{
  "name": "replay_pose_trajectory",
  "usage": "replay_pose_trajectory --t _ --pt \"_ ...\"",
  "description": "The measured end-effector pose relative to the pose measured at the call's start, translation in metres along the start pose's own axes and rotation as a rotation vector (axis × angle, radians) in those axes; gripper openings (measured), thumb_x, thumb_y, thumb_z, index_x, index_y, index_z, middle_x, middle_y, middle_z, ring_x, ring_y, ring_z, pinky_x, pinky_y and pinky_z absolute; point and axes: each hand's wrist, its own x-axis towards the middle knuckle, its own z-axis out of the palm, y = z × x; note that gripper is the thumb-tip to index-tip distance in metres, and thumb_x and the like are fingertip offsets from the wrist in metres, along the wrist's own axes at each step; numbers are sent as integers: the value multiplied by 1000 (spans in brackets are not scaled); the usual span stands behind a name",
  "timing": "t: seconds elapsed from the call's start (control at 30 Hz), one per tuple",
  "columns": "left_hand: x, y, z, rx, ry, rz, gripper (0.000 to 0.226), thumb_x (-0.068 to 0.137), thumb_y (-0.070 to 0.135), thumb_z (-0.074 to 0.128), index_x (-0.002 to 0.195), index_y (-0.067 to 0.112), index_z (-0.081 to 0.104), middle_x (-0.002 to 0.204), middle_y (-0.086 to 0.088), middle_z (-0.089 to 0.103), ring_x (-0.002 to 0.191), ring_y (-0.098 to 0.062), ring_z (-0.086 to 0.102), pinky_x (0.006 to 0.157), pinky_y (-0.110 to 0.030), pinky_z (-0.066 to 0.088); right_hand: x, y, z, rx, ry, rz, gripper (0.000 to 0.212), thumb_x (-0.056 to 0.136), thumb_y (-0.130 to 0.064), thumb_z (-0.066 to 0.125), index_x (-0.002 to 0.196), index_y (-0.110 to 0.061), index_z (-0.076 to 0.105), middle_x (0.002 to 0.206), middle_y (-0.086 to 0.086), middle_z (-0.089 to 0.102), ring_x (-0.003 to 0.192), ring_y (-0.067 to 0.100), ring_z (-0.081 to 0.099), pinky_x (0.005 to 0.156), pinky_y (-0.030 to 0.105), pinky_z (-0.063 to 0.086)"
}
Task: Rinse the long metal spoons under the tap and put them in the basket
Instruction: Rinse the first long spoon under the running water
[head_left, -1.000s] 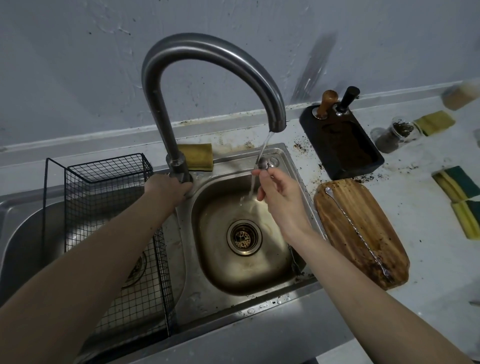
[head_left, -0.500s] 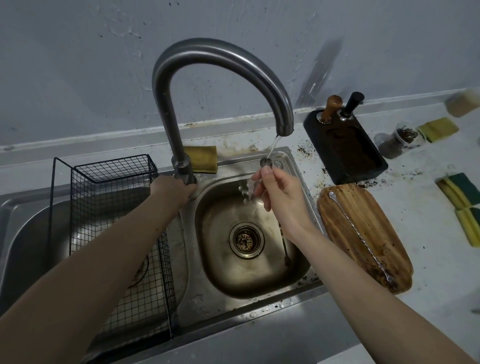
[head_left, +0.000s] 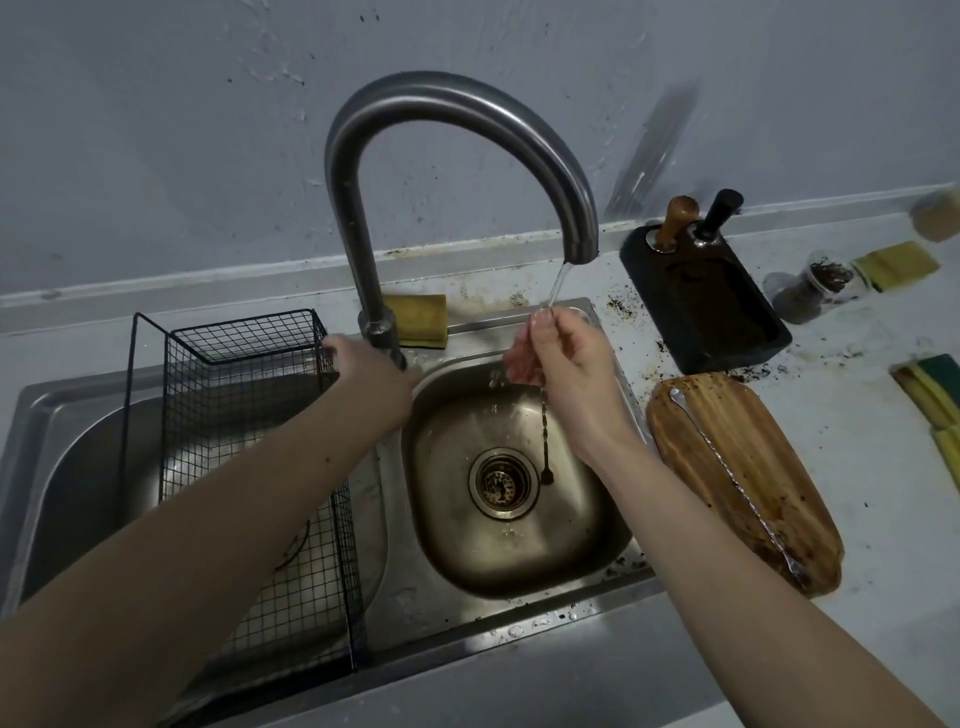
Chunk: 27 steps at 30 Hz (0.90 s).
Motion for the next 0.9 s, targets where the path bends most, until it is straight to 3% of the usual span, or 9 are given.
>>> replay_pose_trajectory --t 0.1,0.2,0.3,0.37,0.47,0.6,0.77,0.83,0.9 --pt "-9 2 -19 -417 138 196 60 94 54 53 148 37 34 139 -8 57 127 -32 53 107 -52 39 3 2 3 -27 4 -44 21 105 -16 46 95 -11 63 73 5 68 66 15 67 62 28 57" --pt "-17 18 -28 -1042 278 408 55 94 40 62 145 27 45 136 -1 63 123 -21 59 106 -37 44 5 3 3 -29 -5 -127 15 104 -14 48 101 -21 60 75 3 71 69 23 69 63 38 58" --pt "-21 49 -21 -1547 507 444 40 98 22 61 138 21 56 124 3 70 114 -14 66 103 -39 49 8 -1 3 -15 27 -142 18 103 -11 48 96 -23 59 80 -11 76 70 9 72 61 26 57" --pt "-23 69 -15 -1834 609 408 29 99 11 57 127 12 64 112 0 74 105 -16 70 97 -44 53 9 -4 4 22 45 -100 17 103 -12 48 92 -19 59 76 -9 76 67 6 71 56 19 53" --pt "-23 87 -11 -1962 775 274 17 101 13 54 102 14 71 87 9 75 82 -8 69 78 -36 55 8 -9 8 105 38 -55 22 106 -17 44 89 -12 57 72 1 72 61 9 68 52 19 51" --pt "-25 97 -15 -2030 836 169 26 104 19 51 86 23 69 70 11 71 64 -7 65 62 -30 53 7 -11 14 104 54 -46 32 108 -21 35 87 -11 57 70 5 66 57 9 63 48 19 48" --pt "-25 104 -20 -2227 803 251 21 103 9 51 110 0 69 90 -18 76 85 -37 73 77 -51 61 10 -11 11 108 95 -62 28 108 -18 36 91 -10 56 66 -4 61 61 9 59 58 24 51" --pt "-23 109 -20 -2287 781 254 22 102 8 53 114 0 69 93 -20 75 85 -34 74 76 -44 62 10 -10 8 52 110 -88 21 107 -19 40 102 -11 58 71 -8 65 69 6 63 66 23 53" --pt "-22 113 -21 -2316 792 241 21 101 7 55 109 -1 72 87 -17 76 75 -20 73 67 -30 59 8 -7 5 -40 122 -119 19 104 -25 47 113 -14 59 82 -11 70 85 5 68 78 22 54"
